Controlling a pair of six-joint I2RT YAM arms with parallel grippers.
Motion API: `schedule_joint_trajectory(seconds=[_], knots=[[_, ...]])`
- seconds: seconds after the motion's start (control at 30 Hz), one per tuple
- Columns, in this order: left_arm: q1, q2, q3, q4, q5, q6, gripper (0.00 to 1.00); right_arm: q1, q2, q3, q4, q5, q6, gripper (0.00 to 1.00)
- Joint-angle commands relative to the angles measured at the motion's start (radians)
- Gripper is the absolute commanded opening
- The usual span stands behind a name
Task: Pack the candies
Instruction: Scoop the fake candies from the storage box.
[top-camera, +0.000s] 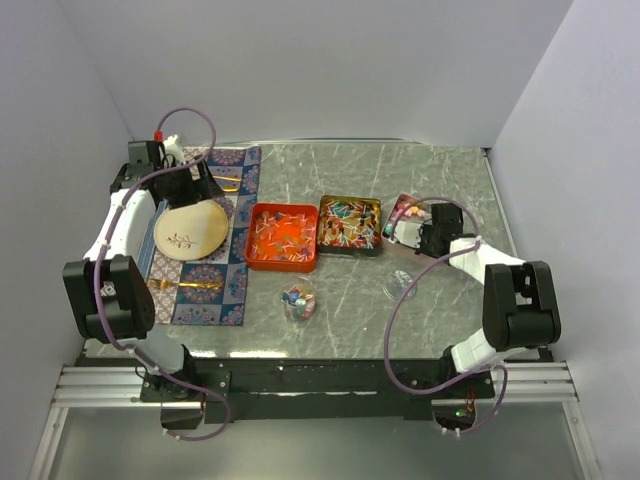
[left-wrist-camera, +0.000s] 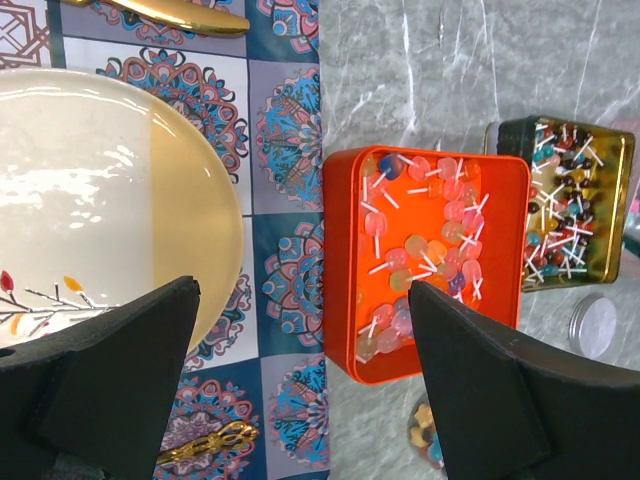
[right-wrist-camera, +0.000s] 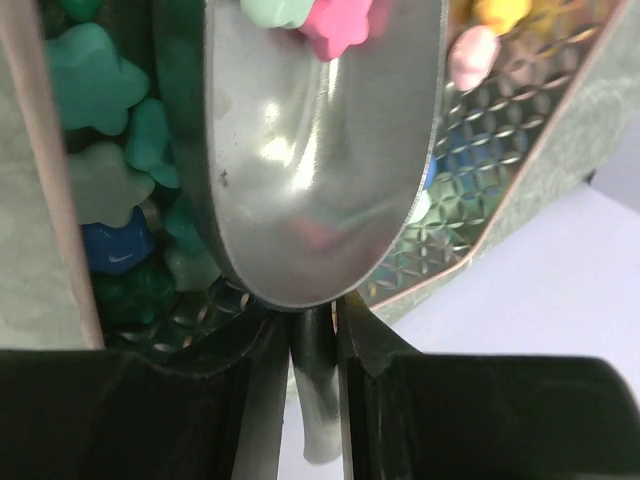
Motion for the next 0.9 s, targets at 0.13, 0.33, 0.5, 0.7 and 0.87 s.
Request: schedule_joint_trajectory(seconds=[0.13, 0.33, 0.5, 0.7, 0.87], knots=[[-0.001, 0.062, 0.096, -0.082, 0.046, 0.142, 0.93, -0.006, -0.081, -0.152, 0.267, -0.153, 0.315, 0.00], [0.004, 0.134, 0.188, -0.134, 0.037, 0.178, 0.93, -0.007, -0.165, -0.161, 0.246, -0.165, 0.384, 0.00], [0.004, 0.159, 0.209, -0.110, 0.052, 0.146, 0.92, -0.009, -0.200, -0.149, 0.201, -0.163, 0.442, 0.00], [0.005, 0.162, 0.232, -0.100, 0.055, 0.130, 0.92, -0.006, -0.148, -0.127, 0.203, -0.102, 0.475, 0.00], [0.005, 0.148, 0.213, -0.088, 0.072, 0.121, 0.92, -0.009, -0.056, -0.023, 0.059, -0.126, 0.519, 0.00]])
